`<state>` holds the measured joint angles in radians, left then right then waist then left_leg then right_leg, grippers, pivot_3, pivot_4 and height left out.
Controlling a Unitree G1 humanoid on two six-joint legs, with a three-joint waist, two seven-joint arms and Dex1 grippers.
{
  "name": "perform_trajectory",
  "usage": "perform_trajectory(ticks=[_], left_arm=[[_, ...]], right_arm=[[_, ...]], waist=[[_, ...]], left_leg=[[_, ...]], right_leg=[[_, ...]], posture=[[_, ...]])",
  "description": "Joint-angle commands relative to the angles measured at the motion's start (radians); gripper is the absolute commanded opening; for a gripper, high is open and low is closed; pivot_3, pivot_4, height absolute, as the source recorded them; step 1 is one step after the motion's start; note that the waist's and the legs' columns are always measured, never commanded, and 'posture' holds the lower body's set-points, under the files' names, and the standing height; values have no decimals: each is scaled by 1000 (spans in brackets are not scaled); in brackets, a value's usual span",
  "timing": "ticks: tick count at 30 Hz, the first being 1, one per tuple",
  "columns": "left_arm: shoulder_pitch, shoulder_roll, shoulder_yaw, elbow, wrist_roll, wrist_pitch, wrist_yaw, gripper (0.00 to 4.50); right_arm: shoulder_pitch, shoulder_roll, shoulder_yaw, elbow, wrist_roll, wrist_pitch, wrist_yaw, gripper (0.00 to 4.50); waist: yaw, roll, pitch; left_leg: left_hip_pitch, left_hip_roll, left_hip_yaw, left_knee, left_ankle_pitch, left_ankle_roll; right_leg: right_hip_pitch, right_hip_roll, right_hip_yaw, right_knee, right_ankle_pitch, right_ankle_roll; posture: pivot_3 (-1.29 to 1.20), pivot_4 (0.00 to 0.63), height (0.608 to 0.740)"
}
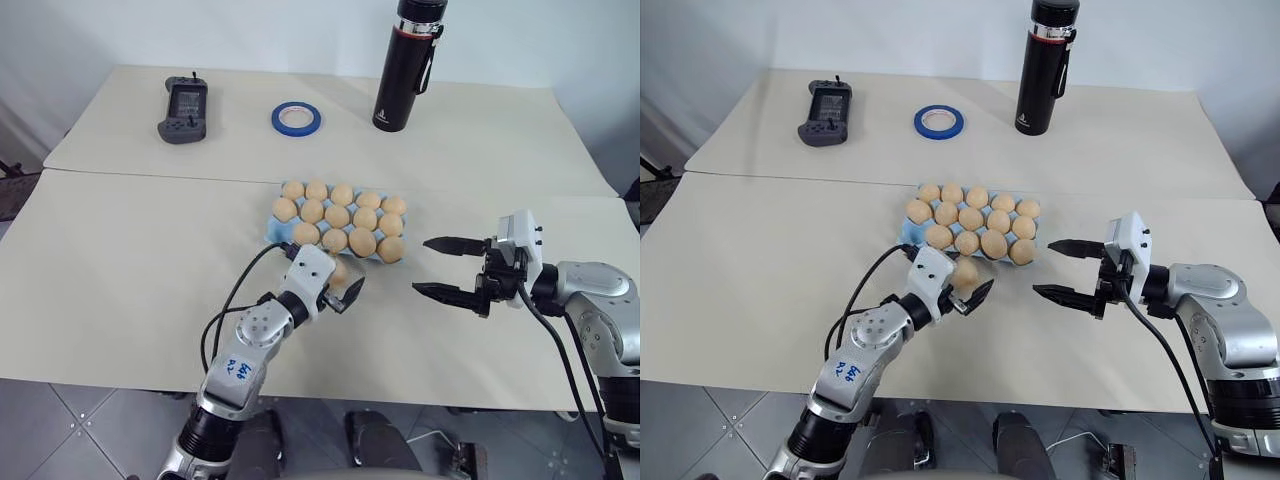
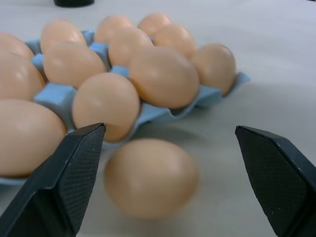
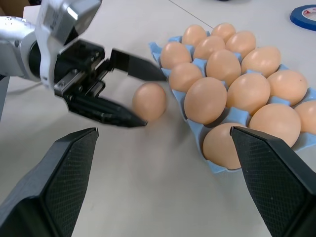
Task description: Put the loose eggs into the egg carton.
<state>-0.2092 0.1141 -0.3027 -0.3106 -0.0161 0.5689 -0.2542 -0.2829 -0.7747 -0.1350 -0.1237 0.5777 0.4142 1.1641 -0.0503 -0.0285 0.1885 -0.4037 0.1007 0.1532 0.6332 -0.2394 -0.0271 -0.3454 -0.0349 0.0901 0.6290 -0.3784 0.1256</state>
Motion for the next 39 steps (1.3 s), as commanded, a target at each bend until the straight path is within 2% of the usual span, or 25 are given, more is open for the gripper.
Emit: perform_trajectory(ticks=[1, 9, 13, 18, 20, 25, 30, 35, 39], left_arm=[[3, 3, -4, -59, 1, 44, -1, 4492], [-15, 3, -6, -28, -5, 48, -16, 4492], [-27, -1, -10, 1, -16, 23, -40, 3602], [-31, -3, -7, 13, -21, 24, -54, 1964], [-30, -4, -4, 13, -21, 20, -54, 1708], [-19, 13, 57, -21, -50, -33, -70, 1693], [-28, 31, 238, -107, -182, -55, -106, 1693], [-108, 73, 347, -69, -175, -53, -52, 1693], [-152, 109, 359, -2, -146, -60, -31, 1693]], right_arm=[[-3, -14, -30, -26, 11, -6, -1, 4500], [-15, -7, -19, -17, 7, -7, 0, 4500], [-14, -6, -18, -16, 6, -8, -1, 4500], [-12, -6, -21, -17, 5, -9, -4, 4500], [-11, -7, -22, -16, 4, -10, -5, 4500], [-8, -6, -23, -14, 3, -10, -7, 4500], [-17, 2, -15, -7, 1, -13, -9, 4500], [-25, 8, -6, -2, 0, -14, -7, 4500], [-30, 12, -2, 1, -1, -15, -8, 4500]], waist=[[0, 0, 0], [1, 0, 0], [1, 0, 0], [1, 0, 0], [1, 0, 0], [1, 0, 0], [0, 0, 0], [0, 0, 0], [2, 0, 0]], left_leg=[[0, 0, 0, 0, 0, 0], [0, 0, 0, -1, 0, 0], [0, -1, 0, -1, 0, 0], [0, -1, 0, -1, 0, 0], [0, -1, 0, -1, 0, 0], [0, -1, 0, -1, 0, 0], [0, -1, 0, -2, 0, 0], [0, -1, -1, -1, 0, 0], [0, -2, -1, -1, 0, 0]], right_leg=[[0, 0, 0, 0, 0, 0], [0, 0, -1, -1, 0, 0], [0, -1, -1, -1, 0, 0], [0, -1, -1, -1, 0, 0], [0, -1, -1, -1, 0, 0], [0, -2, -1, -1, 0, 0], [0, -1, -2, -1, 0, 0], [0, -1, -2, -1, 0, 0], [1, -1, -2, -1, 0, 0]], posture=[[0, 150, 740], [0, 150, 740], [0, 150, 740], [0, 150, 740], [0, 150, 740], [0, 150, 740], [0, 150, 740], [0, 150, 740], [0, 150, 740]])
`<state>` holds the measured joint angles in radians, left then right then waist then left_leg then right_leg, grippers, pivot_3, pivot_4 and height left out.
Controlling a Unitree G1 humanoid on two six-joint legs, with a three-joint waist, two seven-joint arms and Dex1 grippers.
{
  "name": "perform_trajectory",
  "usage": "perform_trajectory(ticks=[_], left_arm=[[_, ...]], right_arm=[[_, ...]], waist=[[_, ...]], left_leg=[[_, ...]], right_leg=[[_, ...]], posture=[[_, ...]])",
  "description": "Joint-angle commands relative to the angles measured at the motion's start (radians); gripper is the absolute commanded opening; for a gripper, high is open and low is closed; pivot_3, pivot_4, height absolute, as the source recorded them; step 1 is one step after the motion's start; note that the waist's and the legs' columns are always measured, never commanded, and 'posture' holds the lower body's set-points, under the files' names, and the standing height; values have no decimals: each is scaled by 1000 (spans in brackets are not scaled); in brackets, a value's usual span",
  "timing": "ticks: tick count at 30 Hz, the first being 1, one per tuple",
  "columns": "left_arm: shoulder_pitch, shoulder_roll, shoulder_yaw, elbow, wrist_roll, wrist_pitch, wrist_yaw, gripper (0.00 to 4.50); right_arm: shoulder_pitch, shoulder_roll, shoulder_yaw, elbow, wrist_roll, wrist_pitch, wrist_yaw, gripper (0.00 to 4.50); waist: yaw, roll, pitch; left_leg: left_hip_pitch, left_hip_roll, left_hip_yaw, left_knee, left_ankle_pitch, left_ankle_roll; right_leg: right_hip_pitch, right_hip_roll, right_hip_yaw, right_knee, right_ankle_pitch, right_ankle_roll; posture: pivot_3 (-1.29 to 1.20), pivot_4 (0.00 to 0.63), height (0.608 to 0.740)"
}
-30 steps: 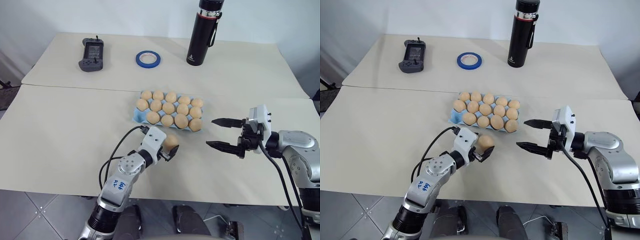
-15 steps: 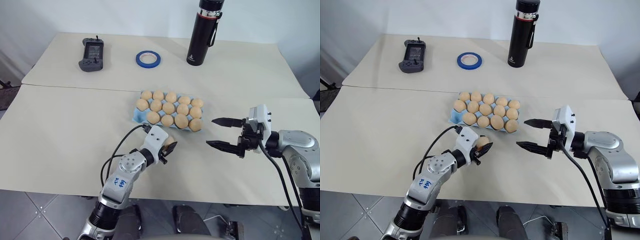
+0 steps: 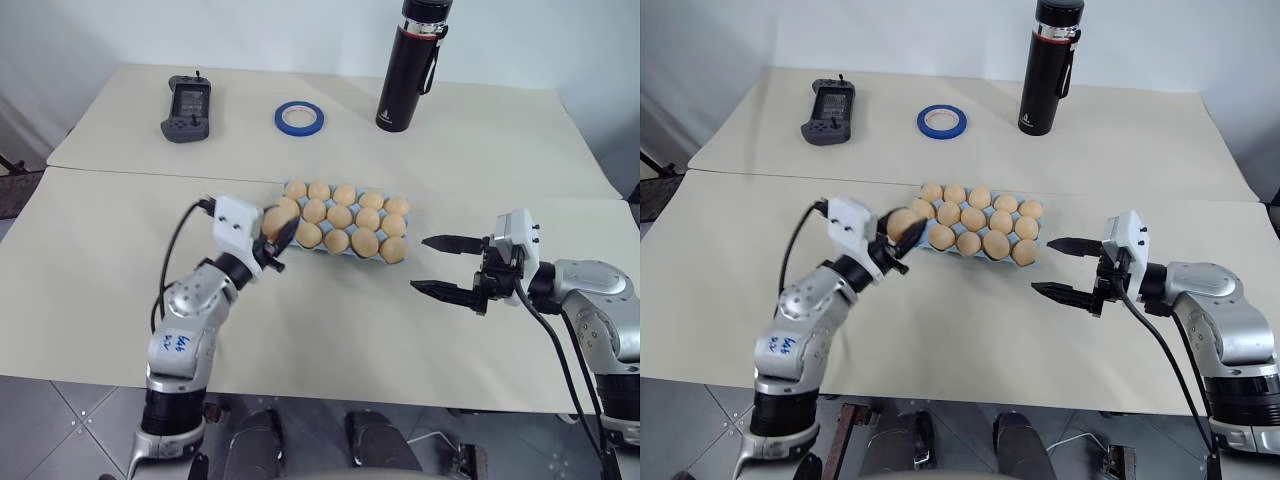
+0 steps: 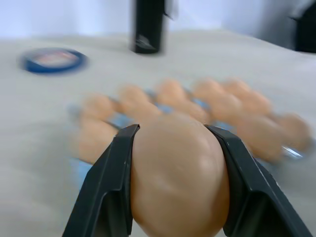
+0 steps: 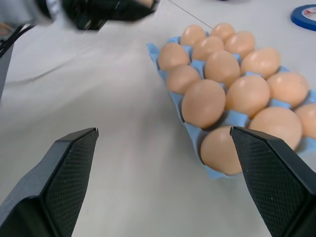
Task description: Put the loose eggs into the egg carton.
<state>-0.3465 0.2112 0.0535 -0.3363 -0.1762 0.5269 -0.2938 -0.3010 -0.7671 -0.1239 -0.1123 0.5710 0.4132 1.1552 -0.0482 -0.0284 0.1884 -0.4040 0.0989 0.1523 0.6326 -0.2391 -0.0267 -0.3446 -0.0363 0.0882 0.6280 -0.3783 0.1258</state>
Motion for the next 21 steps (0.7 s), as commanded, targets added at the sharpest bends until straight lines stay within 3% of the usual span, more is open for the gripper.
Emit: perform_trajectory(ticks=[1, 6, 13, 15, 21], left_arm=[[-21, 16, 0, 46, 13, -34, 2, 1693], [-50, 22, -21, 135, 12, -81, -24, 1693], [-56, 35, -31, 143, 0, -48, -38, 3997], [-49, 43, -36, 131, -1, -40, -47, 4478], [2, 110, -5, 31, -59, 4, -123, 4478]], right_arm=[[-14, 5, -11, -10, 5, -14, 2, 4500], [-17, 3, -16, -17, 7, -11, -1, 4500], [-3, -6, -29, -18, 8, -14, 3, 4500], [-2, -7, -29, -17, 8, -15, 4, 4500], [-17, -5, -22, -4, 4, -17, 11, 4500]], waist=[[0, 0, 0], [5, 0, 0], [13, 0, 0], [15, 0, 0], [16, 0, 0]], left_leg=[[0, 0, 0, 0, 0, 0], [0, 1, 0, -1, 0, 0], [0, 1, 1, -1, 0, -1], [0, 1, 1, -1, 0, -1], [0, 2, 1, -1, 0, -1]], right_leg=[[0, 0, 0, 0, 0, 0], [-1, 1, -1, 0, 0, 0], [-2, 1, 0, 0, 0, 0], [-2, 1, 0, 0, 0, 0], [-2, 1, 0, 0, 0, 0]], posture=[[0, 150, 740], [0, 150, 740], [0, 150, 740], [0, 150, 740], [0, 150, 740]])
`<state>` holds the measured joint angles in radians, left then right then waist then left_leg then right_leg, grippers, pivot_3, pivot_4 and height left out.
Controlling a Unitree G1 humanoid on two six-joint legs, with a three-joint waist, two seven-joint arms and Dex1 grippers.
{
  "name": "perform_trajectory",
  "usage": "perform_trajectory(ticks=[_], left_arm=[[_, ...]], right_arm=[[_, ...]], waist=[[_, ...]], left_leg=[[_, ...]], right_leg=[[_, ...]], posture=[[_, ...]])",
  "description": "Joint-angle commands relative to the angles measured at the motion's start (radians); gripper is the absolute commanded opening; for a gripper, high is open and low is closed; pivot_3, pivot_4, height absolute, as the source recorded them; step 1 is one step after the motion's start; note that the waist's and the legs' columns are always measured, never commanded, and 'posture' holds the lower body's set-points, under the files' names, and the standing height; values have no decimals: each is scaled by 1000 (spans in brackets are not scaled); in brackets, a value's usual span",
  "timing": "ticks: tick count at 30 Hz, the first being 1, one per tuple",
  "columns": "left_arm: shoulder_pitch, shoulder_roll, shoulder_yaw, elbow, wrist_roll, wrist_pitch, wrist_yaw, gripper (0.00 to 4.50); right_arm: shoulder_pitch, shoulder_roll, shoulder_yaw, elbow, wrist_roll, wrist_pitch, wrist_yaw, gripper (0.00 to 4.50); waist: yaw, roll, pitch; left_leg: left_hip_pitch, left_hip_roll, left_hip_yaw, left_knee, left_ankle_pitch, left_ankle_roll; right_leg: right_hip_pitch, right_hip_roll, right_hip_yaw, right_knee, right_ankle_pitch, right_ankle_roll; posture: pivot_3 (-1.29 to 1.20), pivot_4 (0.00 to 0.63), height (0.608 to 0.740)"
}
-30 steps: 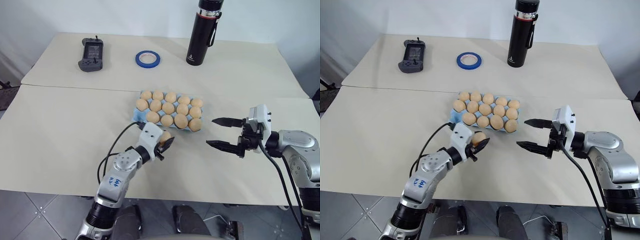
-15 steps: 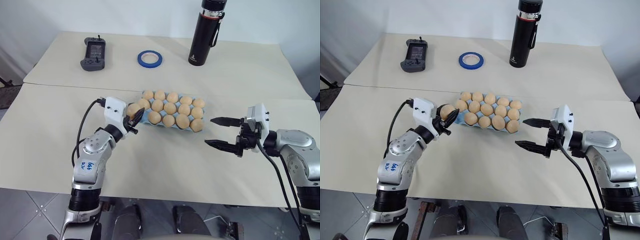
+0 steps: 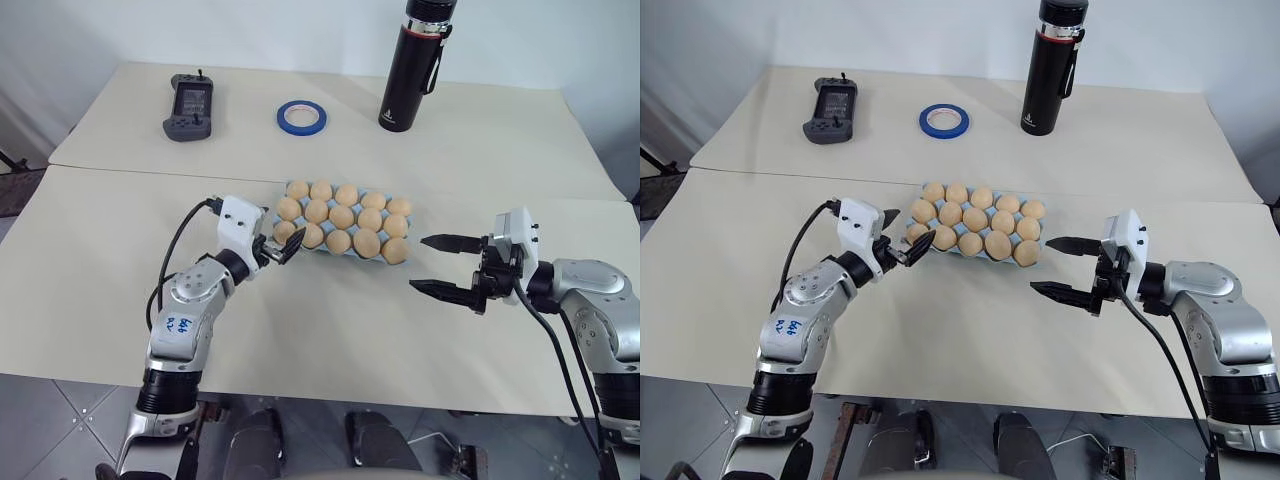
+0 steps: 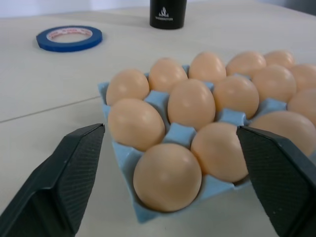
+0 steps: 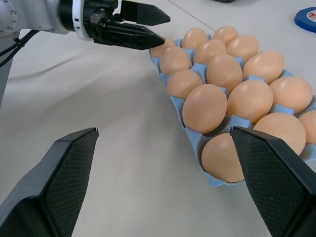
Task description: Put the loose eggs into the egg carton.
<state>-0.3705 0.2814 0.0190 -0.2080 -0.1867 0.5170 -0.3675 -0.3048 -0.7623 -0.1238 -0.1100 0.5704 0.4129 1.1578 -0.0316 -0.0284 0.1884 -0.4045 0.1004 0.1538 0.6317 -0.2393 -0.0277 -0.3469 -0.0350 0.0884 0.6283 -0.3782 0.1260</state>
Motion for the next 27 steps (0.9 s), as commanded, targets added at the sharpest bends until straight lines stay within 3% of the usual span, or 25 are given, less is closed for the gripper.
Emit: perform_trajectory(ticks=[1, 7, 13, 19, 27], left_arm=[[34, 53, 39, -111, -61, 21, -63, 4478], [155, 243, 235, -222, -320, 131, -279, 4478], [186, 362, 334, -151, -431, 95, -445, 4478], [152, 438, 295, -36, -392, -12, -563, 4478], [94, 447, 248, 46, -382, -85, -640, 4478]], right_arm=[[-15, -10, -22, -5, 5, -17, 10, 4500], [-44, -3, -5, 27, -5, -28, 27, 4500], [-90, 11, 19, 74, -23, -47, 49, 4500], [-132, 16, 43, 133, -48, -81, 89, 4500], [-93, 23, 26, 100, -48, -80, 70, 4500]], waist=[[-1, 0, 0], [-7, 0, 0], [-3, 0, 0], [-3, 0, 0], [-2, 0, 0]], left_leg=[[0, 0, 0, 0, 0, 0], [0, 3, 2, -1, -1, -2], [0, 2, 4, -1, -1, -2], [0, 2, 9, -3, -1, -3], [-3, 3, 16, -3, -2, -4]], right_leg=[[0, 0, 0, 0, 0, 0], [-2, 2, 0, 1, -1, -1], [-2, 1, 0, 1, -1, -2], [-3, 0, -1, 1, -2, -3], [-11, 0, -1, 2, -2, -3]], posture=[[0, 150, 740], [0, 150, 740], [0, 150, 740], [0, 150, 740], [0, 150, 740]])
